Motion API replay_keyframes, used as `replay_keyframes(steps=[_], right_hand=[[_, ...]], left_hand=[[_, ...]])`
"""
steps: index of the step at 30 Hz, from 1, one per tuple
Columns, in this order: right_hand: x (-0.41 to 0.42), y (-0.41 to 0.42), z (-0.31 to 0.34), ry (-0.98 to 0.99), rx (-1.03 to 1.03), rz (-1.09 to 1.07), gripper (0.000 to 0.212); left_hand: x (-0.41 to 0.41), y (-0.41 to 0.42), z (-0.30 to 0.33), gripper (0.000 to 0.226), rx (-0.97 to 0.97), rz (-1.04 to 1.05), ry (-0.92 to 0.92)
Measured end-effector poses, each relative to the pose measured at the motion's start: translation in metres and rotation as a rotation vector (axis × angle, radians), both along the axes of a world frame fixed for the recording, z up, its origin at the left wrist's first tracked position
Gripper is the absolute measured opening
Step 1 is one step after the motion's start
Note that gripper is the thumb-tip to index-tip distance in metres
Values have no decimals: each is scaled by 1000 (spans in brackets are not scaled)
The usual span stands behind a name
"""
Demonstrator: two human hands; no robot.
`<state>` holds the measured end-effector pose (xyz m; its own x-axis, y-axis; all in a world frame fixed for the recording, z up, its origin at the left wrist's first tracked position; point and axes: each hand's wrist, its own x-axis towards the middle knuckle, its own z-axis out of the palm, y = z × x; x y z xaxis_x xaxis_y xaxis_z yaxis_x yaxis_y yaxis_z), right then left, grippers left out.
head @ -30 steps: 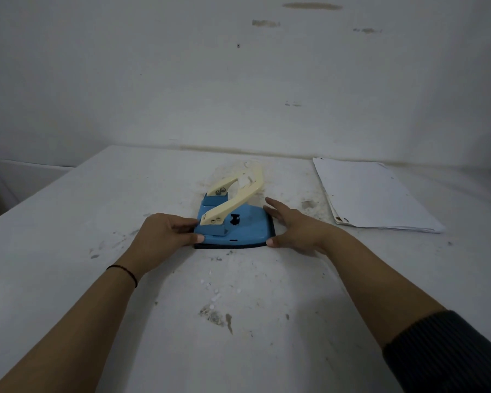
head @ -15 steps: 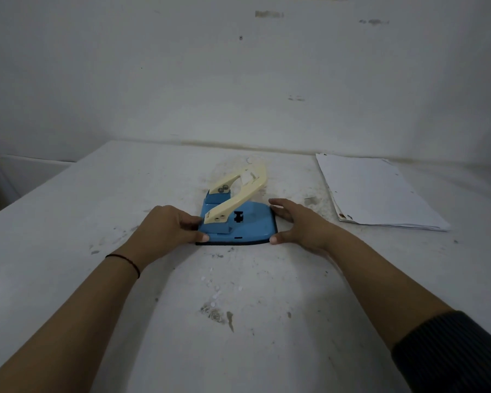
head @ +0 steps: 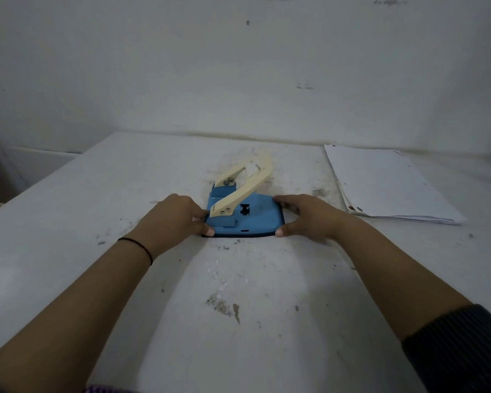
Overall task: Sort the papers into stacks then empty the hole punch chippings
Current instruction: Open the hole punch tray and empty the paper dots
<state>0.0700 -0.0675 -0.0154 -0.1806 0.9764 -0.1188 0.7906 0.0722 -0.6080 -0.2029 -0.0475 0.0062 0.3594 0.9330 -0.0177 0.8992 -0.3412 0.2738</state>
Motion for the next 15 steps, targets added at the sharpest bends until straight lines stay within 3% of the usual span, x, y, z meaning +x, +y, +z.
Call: replay_keyframes(steps=[8,15], right_hand=[[-3,-9,-3,128,26,-46,88],[-2,-5,-3,-6,62,-84,85]], left_hand=[[-5,2,-10,43,8,-13,-182],[2,16,-14,44,24,32,-270]])
